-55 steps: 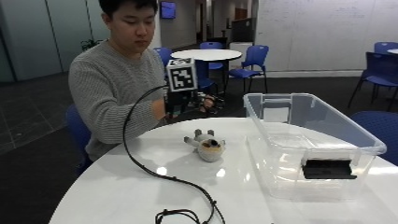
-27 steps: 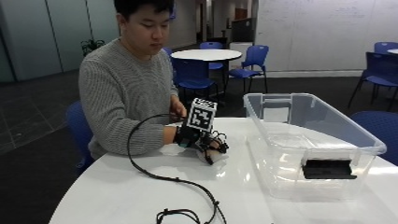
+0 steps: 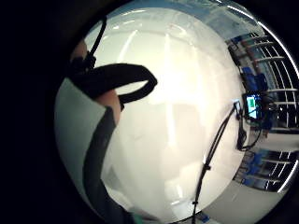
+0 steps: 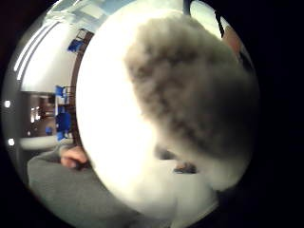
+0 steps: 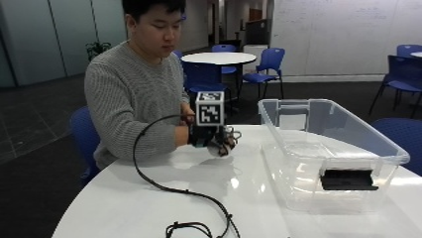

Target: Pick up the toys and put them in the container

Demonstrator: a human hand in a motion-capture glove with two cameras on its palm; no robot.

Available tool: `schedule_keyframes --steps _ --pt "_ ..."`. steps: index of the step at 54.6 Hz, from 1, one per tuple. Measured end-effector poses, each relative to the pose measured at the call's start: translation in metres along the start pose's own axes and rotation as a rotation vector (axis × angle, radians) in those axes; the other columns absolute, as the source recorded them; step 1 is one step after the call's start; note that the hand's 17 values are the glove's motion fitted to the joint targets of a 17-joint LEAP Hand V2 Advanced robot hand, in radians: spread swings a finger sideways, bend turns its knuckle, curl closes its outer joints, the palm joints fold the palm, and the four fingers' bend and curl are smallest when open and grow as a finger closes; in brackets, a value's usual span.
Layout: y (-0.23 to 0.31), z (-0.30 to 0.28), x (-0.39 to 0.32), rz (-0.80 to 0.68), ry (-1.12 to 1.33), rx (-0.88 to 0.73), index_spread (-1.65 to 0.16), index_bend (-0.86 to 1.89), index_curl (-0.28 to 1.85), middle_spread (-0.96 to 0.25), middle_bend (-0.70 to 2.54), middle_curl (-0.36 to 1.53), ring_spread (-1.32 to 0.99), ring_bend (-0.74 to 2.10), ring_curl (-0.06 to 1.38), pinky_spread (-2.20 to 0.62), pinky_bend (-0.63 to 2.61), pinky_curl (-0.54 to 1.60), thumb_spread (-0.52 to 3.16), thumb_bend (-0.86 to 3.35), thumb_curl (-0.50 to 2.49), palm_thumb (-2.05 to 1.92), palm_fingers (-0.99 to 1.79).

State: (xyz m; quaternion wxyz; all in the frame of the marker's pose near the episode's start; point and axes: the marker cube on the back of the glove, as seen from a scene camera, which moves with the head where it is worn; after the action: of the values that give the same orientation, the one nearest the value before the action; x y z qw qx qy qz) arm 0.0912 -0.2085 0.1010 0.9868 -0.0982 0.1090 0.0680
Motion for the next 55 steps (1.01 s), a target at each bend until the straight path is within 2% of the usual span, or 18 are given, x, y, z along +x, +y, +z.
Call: schedule_keyframes --steps 7,10,13,17,20,26,32,38,45,47,50,52,55 --pt "-0.011 -0.106 0.009 0.006 0.085 0.182 -0.42 0.35 0.53 -0.31 0.53 0.45 -0.49 0.61 0.35 -0.31 0.93 0.41 1.11 0.17 0.58 0.59 0.85" --pt "-0.012 -0.144 0.002 -0.074 0.058 0.235 -0.41 0.38 0.57 -0.32 0.56 0.47 -0.52 0.61 0.36 -0.32 0.93 0.41 1.06 0.15 0.61 0.59 0.85" --pt "-0.017 -0.170 -0.003 -0.137 0.036 0.261 -0.41 0.40 0.60 -0.32 0.57 0.49 -0.53 0.62 0.37 -0.33 0.94 0.42 1.01 0.14 0.64 0.59 0.85" --pt "-0.040 -0.187 -0.003 -0.093 0.044 0.263 -0.41 0.42 0.64 -0.33 0.59 0.52 -0.55 0.63 0.39 -0.33 0.95 0.43 0.96 0.13 0.67 0.59 0.83" --pt "-0.063 -0.189 0.005 -0.072 0.120 0.261 -0.41 0.44 0.67 -0.34 0.60 0.54 -0.57 0.64 0.40 -0.34 0.95 0.43 0.93 0.11 0.70 0.59 0.82" --pt "-0.133 -0.191 -0.013 0.085 -0.131 0.287 -0.41 0.45 0.72 -0.34 0.62 0.58 -0.57 0.64 0.43 -0.34 0.98 0.44 0.88 0.10 0.75 0.59 0.79" --pt "-0.213 -0.166 -0.002 0.211 -0.096 0.231 -0.42 0.44 0.77 -0.35 0.62 0.62 -0.57 0.66 0.45 -0.32 1.00 0.45 0.86 0.08 0.79 0.58 0.70" --pt "-0.254 -0.138 0.001 0.161 -0.016 0.153 -0.43 0.42 0.81 -0.35 0.61 0.65 -0.56 0.67 0.47 -0.31 1.02 0.45 0.88 0.07 0.82 0.57 0.64" --pt "-0.263 -0.119 0.002 0.137 0.050 0.048 -0.45 0.40 0.85 -0.36 0.60 0.68 -0.55 0.69 0.50 -0.30 1.05 0.45 0.90 0.07 0.85 0.57 0.60" --pt "-0.260 -0.111 0.005 0.132 0.061 -0.035 -0.45 0.38 0.86 -0.36 0.59 0.68 -0.54 0.67 0.50 -0.29 1.06 0.46 0.92 0.06 0.85 0.55 0.51" --pt "-0.255 -0.103 0.007 0.115 0.047 -0.129 -0.45 0.31 0.87 -0.34 0.59 0.69 -0.49 0.58 0.50 -0.24 1.08 0.48 1.00 0.01 0.82 0.45 0.22" --pt "-0.252 -0.100 0.006 0.120 0.017 -0.148 -0.44 0.34 0.86 -0.31 0.41 0.63 -0.43 0.49 0.49 -0.18 1.11 0.49 1.08 -0.06 0.76 0.32 -0.02" --pt "-0.248 -0.098 0.005 0.119 -0.005 -0.151 -0.46 0.31 0.81 -0.28 0.28 0.57 -0.35 0.36 0.44 -0.10 1.07 0.46 1.14 -0.09 0.68 0.18 -0.21"
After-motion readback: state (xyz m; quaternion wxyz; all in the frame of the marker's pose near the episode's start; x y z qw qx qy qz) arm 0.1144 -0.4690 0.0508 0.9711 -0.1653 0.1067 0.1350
